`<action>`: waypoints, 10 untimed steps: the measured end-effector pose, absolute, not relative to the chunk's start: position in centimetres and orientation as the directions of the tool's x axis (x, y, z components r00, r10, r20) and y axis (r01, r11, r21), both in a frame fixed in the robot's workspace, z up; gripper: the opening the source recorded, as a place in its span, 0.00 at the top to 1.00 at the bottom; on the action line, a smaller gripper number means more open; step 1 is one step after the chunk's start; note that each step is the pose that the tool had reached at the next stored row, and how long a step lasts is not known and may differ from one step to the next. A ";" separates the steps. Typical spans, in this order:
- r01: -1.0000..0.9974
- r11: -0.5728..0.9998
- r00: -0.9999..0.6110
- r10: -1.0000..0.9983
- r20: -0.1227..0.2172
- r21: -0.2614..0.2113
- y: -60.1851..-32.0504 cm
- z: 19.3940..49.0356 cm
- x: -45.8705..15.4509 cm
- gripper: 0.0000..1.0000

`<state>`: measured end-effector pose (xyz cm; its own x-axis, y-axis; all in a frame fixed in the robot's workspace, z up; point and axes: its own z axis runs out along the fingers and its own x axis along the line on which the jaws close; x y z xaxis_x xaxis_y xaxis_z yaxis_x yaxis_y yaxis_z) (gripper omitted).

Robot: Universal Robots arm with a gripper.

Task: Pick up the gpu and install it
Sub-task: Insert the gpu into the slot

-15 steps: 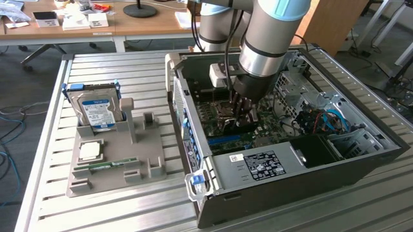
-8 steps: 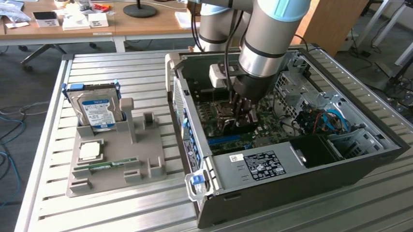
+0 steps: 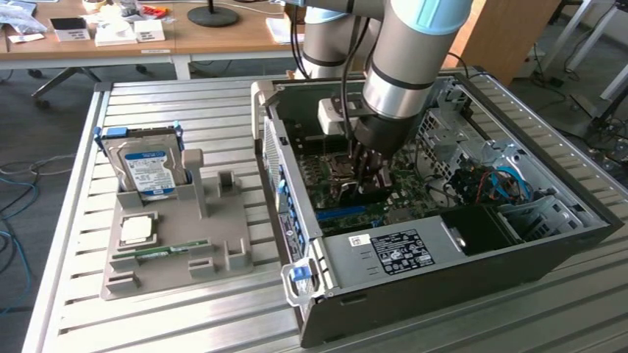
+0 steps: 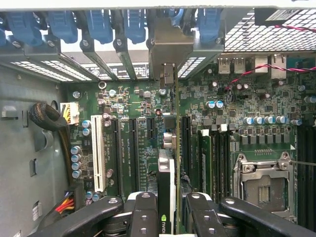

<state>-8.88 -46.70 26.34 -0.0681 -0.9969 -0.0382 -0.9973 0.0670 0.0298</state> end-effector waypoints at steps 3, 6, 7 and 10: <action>-0.997 0.067 -0.068 -0.997 -0.038 0.030 -46.7 26.3 -8.9 0.73; -0.997 0.067 -0.068 -0.997 -0.038 0.030 -46.7 26.1 -9.0 0.73; -0.997 0.067 -0.068 -0.997 -0.038 0.030 -46.7 26.1 -9.0 0.73; -0.997 0.067 -0.068 -0.997 -0.038 0.030 -46.7 26.1 -9.0 0.73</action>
